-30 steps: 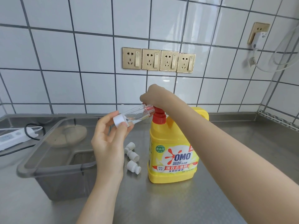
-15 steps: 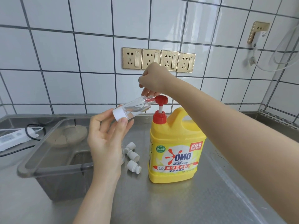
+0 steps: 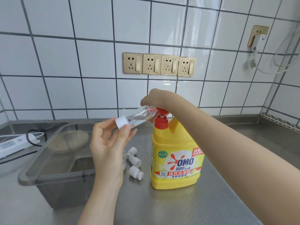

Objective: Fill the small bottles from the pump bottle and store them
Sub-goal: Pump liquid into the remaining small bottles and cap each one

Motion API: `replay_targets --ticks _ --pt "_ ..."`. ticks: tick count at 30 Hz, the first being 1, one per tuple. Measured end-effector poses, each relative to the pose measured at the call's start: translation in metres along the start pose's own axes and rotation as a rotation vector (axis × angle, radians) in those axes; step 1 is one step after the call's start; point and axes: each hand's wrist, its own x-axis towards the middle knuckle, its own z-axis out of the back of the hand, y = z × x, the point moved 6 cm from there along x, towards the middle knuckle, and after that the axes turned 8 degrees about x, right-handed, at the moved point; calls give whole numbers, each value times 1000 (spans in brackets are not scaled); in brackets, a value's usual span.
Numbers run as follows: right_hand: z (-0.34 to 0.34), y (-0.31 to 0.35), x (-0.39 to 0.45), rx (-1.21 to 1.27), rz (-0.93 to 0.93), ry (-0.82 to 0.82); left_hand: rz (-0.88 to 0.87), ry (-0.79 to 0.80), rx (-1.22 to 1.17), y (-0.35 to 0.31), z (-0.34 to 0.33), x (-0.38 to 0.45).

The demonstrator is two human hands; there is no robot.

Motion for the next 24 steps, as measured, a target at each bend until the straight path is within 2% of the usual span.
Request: replay_targets --ticks 3,11,18,24 --pt "-3 -2 0 -91 3 -42 17 -25 6 5 2 -1" --pt "-1 -6 5 -35 -22 -122 8 -21 26 4 2 0" --pt "17 16 2 10 131 -195 -14 -2 -16 -5 -1 1" --pt "25 21 5 26 158 -199 -7 -32 -22 -7 -1 -2"
